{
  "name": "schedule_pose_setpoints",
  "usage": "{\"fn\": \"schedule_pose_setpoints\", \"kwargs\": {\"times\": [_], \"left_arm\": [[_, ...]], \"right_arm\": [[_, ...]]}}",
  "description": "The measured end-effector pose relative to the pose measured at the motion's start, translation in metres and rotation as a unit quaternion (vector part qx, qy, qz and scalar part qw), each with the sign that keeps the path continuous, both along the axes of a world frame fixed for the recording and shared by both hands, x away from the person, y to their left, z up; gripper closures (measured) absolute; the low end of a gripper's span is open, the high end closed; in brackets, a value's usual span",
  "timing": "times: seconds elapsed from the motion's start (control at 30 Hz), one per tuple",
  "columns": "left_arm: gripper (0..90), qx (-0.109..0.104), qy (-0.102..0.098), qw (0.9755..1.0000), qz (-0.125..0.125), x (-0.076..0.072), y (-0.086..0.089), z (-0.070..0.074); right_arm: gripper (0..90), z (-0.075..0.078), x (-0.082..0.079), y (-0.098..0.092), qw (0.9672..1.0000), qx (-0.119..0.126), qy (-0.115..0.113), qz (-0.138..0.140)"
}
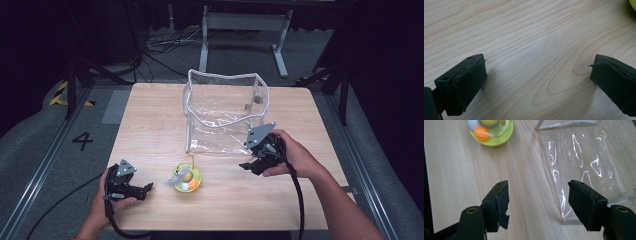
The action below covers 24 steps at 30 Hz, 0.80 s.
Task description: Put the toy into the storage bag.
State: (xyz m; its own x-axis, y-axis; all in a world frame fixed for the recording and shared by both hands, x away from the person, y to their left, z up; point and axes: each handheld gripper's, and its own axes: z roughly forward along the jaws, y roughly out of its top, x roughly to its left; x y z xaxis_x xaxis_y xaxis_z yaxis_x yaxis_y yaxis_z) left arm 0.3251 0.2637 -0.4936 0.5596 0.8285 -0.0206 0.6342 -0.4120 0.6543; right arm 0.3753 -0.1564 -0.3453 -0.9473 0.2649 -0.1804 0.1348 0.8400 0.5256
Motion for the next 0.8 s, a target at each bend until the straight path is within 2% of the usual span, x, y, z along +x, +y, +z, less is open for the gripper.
{"fn": "schedule_pose_setpoints", "kwargs": {"times": [0.17,0.47,0.53,0.8], "left_arm": [[0.8,-0.001,0.000,1.0000,0.001,0.000,0.000,0.000],[0.8,0.001,0.000,1.0000,-0.001,0.000,0.000,0.000],[0.8,0.001,0.000,1.0000,-0.001,0.000,0.000,0.000],[0.8,0.001,0.000,1.0000,-0.002,0.000,0.000,0.000]], "right_arm": [[33.7,-0.005,0.003,0.021,0.9998,-0.011,0.012,0.011],[34.7,-0.005,0.004,0.056,0.9987,-0.025,0.020,0.038],[40.4,-0.005,0.004,0.061,0.9983,-0.026,0.024,0.046],[37.9,-0.006,0.004,0.079,0.9976,-0.028,0.026,0.058]]}}
